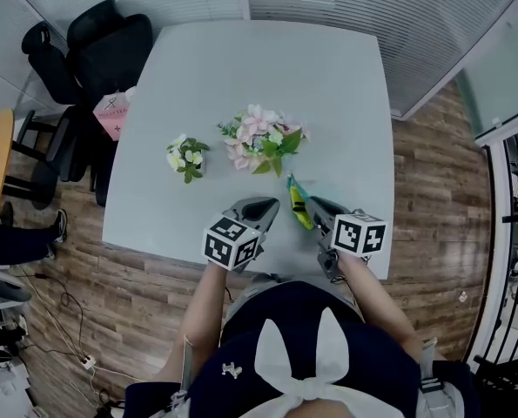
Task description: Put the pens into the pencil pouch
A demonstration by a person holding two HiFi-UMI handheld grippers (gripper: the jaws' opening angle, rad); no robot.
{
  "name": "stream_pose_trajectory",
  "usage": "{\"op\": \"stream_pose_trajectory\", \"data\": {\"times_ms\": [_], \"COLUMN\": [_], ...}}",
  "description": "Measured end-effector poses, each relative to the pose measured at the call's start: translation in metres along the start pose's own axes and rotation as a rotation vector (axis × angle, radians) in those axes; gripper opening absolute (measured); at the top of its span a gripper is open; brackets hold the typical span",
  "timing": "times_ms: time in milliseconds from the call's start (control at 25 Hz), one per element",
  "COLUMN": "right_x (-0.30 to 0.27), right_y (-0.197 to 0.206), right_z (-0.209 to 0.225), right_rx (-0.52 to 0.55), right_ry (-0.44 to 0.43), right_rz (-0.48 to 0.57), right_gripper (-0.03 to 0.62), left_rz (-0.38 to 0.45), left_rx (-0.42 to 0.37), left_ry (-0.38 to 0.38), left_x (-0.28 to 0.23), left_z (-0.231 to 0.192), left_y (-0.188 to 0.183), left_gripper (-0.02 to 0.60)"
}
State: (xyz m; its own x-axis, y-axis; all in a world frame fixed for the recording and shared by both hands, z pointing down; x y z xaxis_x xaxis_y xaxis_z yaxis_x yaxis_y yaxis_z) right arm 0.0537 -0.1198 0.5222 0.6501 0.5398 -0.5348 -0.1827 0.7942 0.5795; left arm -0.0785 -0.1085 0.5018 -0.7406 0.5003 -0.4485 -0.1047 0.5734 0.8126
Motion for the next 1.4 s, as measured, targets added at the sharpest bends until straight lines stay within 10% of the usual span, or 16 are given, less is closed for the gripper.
{"op": "stream_pose_trajectory", "data": {"times_ms": [1400], "right_x": [-0.092], "right_y": [0.105], "right_z": [0.026], "right_rx": [0.282], "right_ry": [0.101], "right_rz": [-0.366], "right_gripper": [0.046], "left_rz": [-0.01], "left_rx": [0.068], "left_ry": [-0.105], "left_x": [0.038], "left_z": [0.004], "left_y": [0.044], "left_gripper": [0.023]}}
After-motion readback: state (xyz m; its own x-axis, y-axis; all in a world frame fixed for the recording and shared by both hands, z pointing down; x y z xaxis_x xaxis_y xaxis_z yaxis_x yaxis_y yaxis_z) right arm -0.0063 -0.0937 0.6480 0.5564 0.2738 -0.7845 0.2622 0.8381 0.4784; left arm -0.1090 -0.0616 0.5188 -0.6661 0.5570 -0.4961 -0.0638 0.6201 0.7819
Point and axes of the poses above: the fingertips, and each gripper's own axes: x backward along the fingers, z to its right, y out of its underside, the point moved 4 cm from there along x, backward along the fingers, and after that the axes turned 3 degrees about y, right-handed, at the moved point
